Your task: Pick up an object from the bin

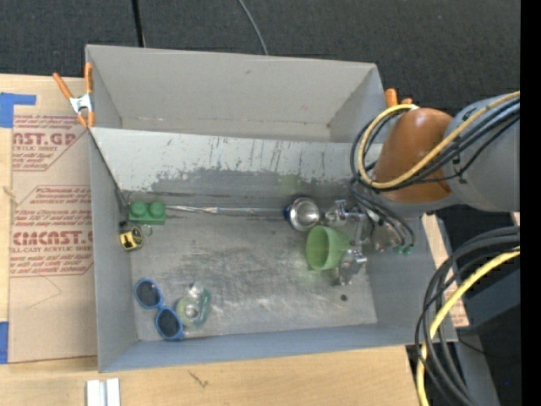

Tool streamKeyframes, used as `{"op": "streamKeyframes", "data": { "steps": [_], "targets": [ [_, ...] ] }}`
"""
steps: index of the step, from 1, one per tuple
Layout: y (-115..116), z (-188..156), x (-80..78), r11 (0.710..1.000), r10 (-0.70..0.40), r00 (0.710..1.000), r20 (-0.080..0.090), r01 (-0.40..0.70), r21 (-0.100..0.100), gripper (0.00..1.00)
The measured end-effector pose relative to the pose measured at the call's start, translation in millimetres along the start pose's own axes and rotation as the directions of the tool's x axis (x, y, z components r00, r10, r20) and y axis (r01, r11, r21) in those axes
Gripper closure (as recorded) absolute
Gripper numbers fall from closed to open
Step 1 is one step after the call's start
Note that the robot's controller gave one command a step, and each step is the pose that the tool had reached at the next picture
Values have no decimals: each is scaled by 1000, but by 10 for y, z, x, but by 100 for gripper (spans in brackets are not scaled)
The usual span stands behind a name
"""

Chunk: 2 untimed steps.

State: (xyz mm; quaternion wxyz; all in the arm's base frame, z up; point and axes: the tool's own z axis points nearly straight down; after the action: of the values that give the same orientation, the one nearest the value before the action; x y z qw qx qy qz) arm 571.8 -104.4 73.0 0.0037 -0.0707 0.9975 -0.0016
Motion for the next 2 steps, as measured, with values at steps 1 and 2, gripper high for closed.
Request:
{"op": "streamKeyframes", "data": {
  "steps": [1,2],
  "targets": [
    [0,-16,-4,1000,1,1000,4,-1,1,100],
    [411,-32,-282,998,65,998,-12,-65,11,100]
  ]
}}
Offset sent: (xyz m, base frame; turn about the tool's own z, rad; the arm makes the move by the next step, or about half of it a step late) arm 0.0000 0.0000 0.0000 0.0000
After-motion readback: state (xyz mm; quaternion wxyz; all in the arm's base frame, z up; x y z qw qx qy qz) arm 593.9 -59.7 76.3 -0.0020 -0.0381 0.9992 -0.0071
